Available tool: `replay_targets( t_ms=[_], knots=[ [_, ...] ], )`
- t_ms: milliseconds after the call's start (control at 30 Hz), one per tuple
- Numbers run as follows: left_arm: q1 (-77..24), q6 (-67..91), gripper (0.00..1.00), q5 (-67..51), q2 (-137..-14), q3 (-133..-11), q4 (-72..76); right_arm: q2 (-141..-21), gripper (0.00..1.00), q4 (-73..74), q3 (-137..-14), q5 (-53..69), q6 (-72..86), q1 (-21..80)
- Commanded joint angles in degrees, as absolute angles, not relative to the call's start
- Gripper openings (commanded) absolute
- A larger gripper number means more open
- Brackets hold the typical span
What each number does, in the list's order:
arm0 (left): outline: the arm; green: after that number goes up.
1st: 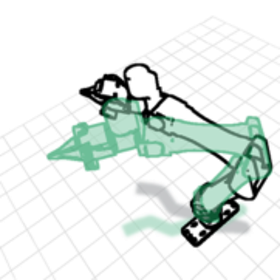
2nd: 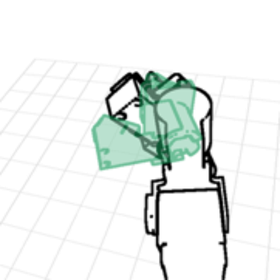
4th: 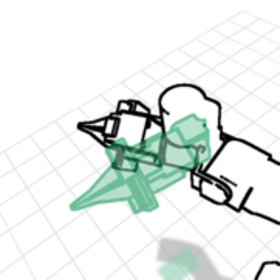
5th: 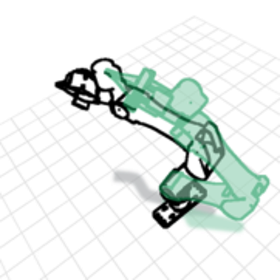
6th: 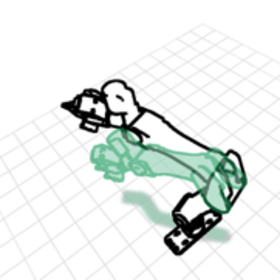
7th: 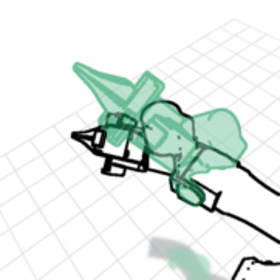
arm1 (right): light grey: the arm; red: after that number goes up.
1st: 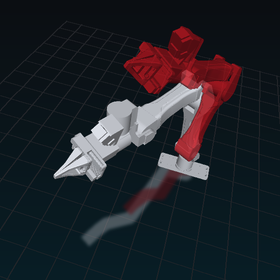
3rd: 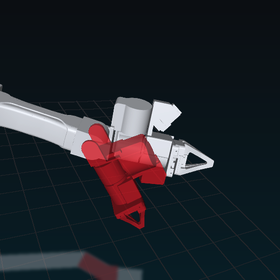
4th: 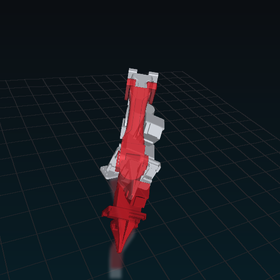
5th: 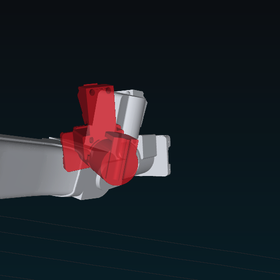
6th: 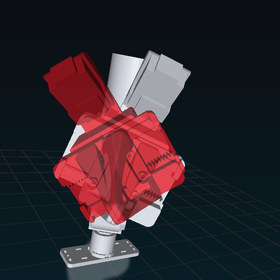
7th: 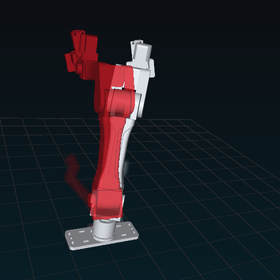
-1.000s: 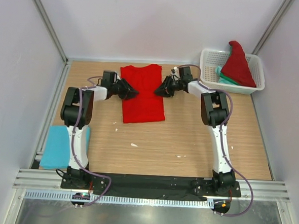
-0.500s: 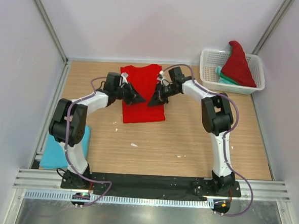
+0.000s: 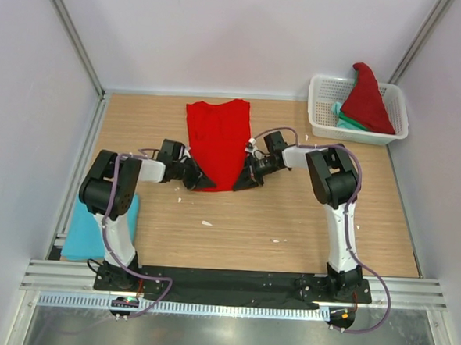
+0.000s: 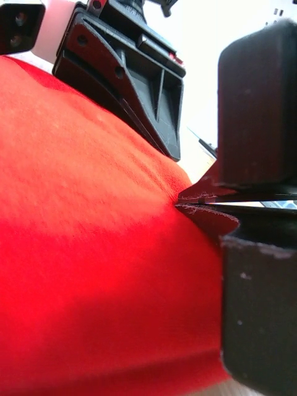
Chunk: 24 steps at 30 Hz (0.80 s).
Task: Fold and stack the t-shirts
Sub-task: Fold the tshirt
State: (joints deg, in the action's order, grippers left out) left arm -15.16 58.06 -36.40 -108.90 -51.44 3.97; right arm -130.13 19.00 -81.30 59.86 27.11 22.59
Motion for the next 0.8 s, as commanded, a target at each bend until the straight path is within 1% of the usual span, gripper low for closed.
replay_targets(
  t_ms=[0,133,233,300,333,400,467,500,533,567,600,633,700,733,767],
  knots=[
    [-13.28,54.50,0.00,-33.58,-107.49,-47.82,1.42,-128.24,0.08,15.56,-76.30,60.21,29.00,20.66],
    [-12.22,50.56,0.00,-33.92,-105.91,-46.15,-3.06,-125.69,0.08,16.78,-68.58,59.59,25.59,18.46],
    [-12.13,48.44,0.02,-34.36,-102.49,-44.66,-7.20,-122.27,0.08,17.75,-64.09,58.54,24.35,16.62],
    [-12.13,47.99,0.03,-35.06,-98.63,-43.60,-9.74,-119.72,0.08,18.80,-60.04,57.58,24.43,15.82],
    [-12.13,47.81,0.03,-35.50,-97.05,-42.81,-10.80,-116.49,0.08,19.85,-58.38,56.96,24.09,15.56],
    [-12.13,48.25,0.06,-37.52,-91.45,-42.19,-13.34,-113.22,0.09,25.10,-58.10,54.42,21.10,15.56],
    [-12.22,49.91,0.11,-41.46,-87.91,-42.45,-13.62,-109.43,0.11,27.85,-59.41,51.86,20.04,15.56],
    [-12.22,50.18,0.13,-42.27,-85.63,-42.97,-14.15,-108.81,0.13,28.38,-60.20,52.03,20.56,15.47],
    [-12.22,50.27,0.17,-42.71,-84.65,-44.63,-14.76,-108.63,0.14,27.69,-62.21,53.16,21.61,15.56],
    [-12.22,50.27,0.18,-42.80,-84.20,-45.78,-15.55,-109.24,0.14,26.73,-63.44,53.61,23.10,15.90],
    [-12.22,50.10,0.19,-42.63,-84.20,-46.92,-16.34,-109.94,0.15,25.07,-64.94,54.31,24.94,17.04],
    [-12.13,49.75,0.18,-42.10,-85.07,-48.93,-16.43,-111.00,0.15,24.87,-69.04,54.66,25.48,18.09],
    [-11.43,49.57,0.16,-40.26,-86.82,-50.44,-16.61,-116.00,0.15,26.79,-74.42,55.02,25.66,21.60],
    [-10.82,49.92,0.13,-40.34,-89.01,-51.06,-15.92,-117.76,0.15,26.81,-79.32,55.45,26.62,22.75],
    [-9.77,50.18,0.11,-40.34,-90.43,-50.98,-14.86,-119.34,0.15,26.63,-81.63,55.46,27.24,23.72]
  ],
)
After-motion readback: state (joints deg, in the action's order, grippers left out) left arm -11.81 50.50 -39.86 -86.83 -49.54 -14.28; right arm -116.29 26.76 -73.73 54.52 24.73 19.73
